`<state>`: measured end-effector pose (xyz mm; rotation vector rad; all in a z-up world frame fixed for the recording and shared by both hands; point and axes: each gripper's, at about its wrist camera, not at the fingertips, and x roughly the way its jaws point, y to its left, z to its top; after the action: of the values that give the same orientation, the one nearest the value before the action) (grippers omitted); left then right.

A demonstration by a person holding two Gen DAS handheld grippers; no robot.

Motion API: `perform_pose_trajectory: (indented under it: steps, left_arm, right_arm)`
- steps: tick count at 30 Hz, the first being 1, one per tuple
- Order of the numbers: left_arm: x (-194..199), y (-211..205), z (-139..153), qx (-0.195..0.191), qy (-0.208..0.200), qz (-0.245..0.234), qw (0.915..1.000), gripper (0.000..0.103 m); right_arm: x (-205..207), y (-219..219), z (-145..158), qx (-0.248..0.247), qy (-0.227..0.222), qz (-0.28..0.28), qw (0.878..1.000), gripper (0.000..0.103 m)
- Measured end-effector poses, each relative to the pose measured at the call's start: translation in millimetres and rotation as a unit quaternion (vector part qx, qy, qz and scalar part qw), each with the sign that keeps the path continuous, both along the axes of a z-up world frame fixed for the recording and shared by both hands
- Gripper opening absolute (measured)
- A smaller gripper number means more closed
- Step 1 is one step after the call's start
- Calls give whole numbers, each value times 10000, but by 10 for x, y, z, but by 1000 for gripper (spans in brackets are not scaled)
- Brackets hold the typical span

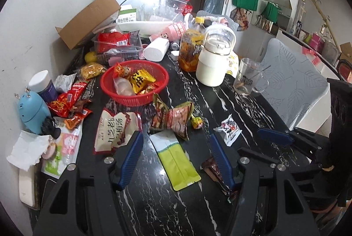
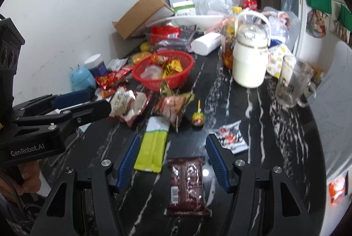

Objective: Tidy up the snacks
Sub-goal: 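Grasp the green-and-white pouch with the left gripper while the right grasps the brown wafer packet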

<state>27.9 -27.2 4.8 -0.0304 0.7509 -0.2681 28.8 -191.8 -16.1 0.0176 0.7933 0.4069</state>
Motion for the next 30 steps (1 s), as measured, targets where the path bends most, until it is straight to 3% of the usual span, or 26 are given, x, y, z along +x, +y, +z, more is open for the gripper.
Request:
perform_pose_trajectory:
  steps: [18, 26, 28, 30]
  left_arm:
    - [167, -137, -726, -344, 994, 6, 9944, 62]
    - [307, -142, -988, -332, 1313, 174, 9906, 62]
    - [337, -151, -1040, -318, 1363, 200, 9900, 62]
    - [372, -165, -1080, -263, 1403, 211, 9895, 62]
  right_arm:
    - [-1, -114, -810, -45, 972, -150, 9951, 70]
    - [52, -84, -950, -225, 974, -147, 9949, 70]
    - [66, -83, -968, -257, 962, -106, 9950, 66]
    - [79, -96, -971, -287, 939, -98, 9951, 54]
